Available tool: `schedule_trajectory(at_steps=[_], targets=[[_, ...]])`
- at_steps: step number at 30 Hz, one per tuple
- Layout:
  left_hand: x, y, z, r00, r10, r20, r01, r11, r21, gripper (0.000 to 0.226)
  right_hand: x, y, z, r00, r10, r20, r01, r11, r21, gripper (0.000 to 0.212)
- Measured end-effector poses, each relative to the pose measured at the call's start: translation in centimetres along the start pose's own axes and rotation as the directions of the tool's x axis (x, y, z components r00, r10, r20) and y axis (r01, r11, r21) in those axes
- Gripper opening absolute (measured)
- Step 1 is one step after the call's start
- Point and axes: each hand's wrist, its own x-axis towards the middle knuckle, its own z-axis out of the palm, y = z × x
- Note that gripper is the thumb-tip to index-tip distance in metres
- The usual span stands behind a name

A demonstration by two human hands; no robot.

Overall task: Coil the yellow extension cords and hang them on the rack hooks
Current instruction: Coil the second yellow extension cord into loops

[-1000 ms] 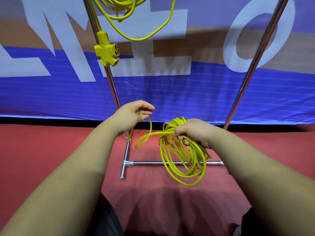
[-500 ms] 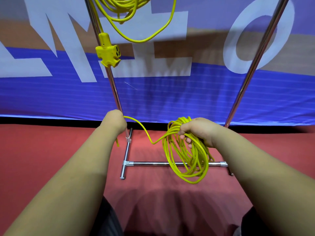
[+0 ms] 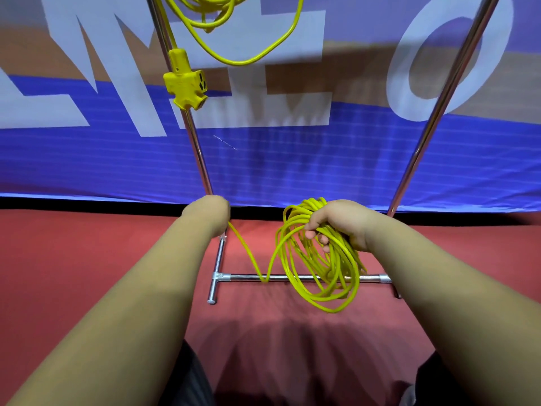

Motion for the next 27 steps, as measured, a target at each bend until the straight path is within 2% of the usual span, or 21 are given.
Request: schedule_trajectory(at_steps=[2, 3, 4, 6, 8, 9, 10, 11, 13, 14, 16, 19, 21, 23, 25, 27], targets=[[-0.2, 0.4, 0.9, 0.987, 0.084, 0.139, -0.107, 0.98, 0.168, 0.037, 0.1, -0.1, -0.1, 0.999, -0.018, 0.04, 0.016, 0.999, 0.04, 0.023], [-0.3, 0.7, 1.5, 0.962, 0.147, 0.23, -0.192, 0.963, 0.188, 0.039, 0.1, -0.2, -0.2, 0.998, -0.038, 0.057, 0.034, 0.997, 0.073, 0.024], [-0.4, 0.9, 1.9, 0.917, 0.219, 0.335, -0.277, 0.951, 0.137, 0.04, 0.2, -0.2, -0.3, 0.996, -0.066, 0.064, 0.058, 0.992, 0.114, 0.024], [-1.0, 1.6, 2.3, 0.778, 0.404, 0.48, -0.413, 0.906, -0.093, 0.034, 0.2, -0.3, -0.5, 0.991, -0.126, 0.043, 0.114, 0.97, 0.216, 0.025], [-1.7, 2.4, 2.4, 0.64, 0.595, 0.486, -0.465, 0.804, -0.371, 0.027, 0.4, -0.5, -0.7, 0.986, -0.165, -0.015, 0.161, 0.936, 0.312, 0.023], [-2.0, 2.7, 2.4, 0.603, 0.659, 0.449, -0.424, 0.742, -0.519, 0.024, 0.6, -0.6, -0.8, 0.984, -0.168, -0.052, 0.176, 0.921, 0.347, 0.022], [-2.1, 2.9, 2.5, 0.602, 0.693, 0.396, -0.324, 0.665, -0.673, 0.024, 0.7, -0.6, -0.9, 0.982, -0.163, -0.094, 0.187, 0.907, 0.378, 0.021], [-2.3, 3.1, 2.6, 0.63, 0.696, 0.345, -0.16, 0.551, -0.819, 0.024, 0.8, -0.6, -1.0, 0.978, -0.15, -0.148, 0.198, 0.894, 0.402, 0.02], [-2.1, 3.1, 2.7, 0.7, 0.658, 0.277, 0.193, 0.199, -0.961, 0.02, 1.1, -0.5, -1.2, 0.956, -0.124, -0.265, 0.232, 0.875, 0.426, 0.019], [-1.9, 3.1, 2.4, 0.733, 0.635, 0.244, 0.288, 0.036, -0.957, 0.018, 1.3, -0.4, -1.4, 0.943, -0.115, -0.314, 0.25, 0.865, 0.434, 0.019], [-1.8, 3.3, 1.4, 0.781, 0.595, 0.191, 0.352, -0.167, -0.921, 0.016, 1.5, -0.2, -1.8, 0.915, -0.104, -0.39, 0.283, 0.854, 0.436, 0.017], [-2.2, 4.3, -0.2, 0.854, 0.487, 0.183, 0.364, -0.307, -0.88, 0.016, 1.9, 0.1, -2.5, 0.881, -0.093, -0.463, 0.32, 0.838, 0.441, 0.013], [-2.3, 5.0, -0.6, 0.896, 0.392, 0.207, 0.344, -0.323, -0.882, 0.014, 2.1, 0.1, -2.6, 0.875, -0.096, -0.475, 0.335, 0.828, 0.449, 0.012], [-2.0, 5.3, -0.4, 0.935, 0.267, 0.235, 0.301, -0.241, -0.923, 0.017, 2.2, 0.1, -2.5, 0.88, -0.087, -0.466, 0.323, 0.83, 0.454, 0.012], [-1.9, 5.6, 0.0, 0.963, 0.138, 0.231, 0.242, -0.065, -0.968, 0.024, 2.3, 0.0, -2.2, 0.891, -0.072, -0.448, 0.299, 0.837, 0.459, 0.014], [-1.7, 5.8, 0.4, 0.983, -0.029, 0.179, 0.182, 0.171, -0.968, 0.03, 2.6, 0.0, -1.9, 0.9, -0.078, -0.429, 0.292, 0.839, 0.459, 0.016]])
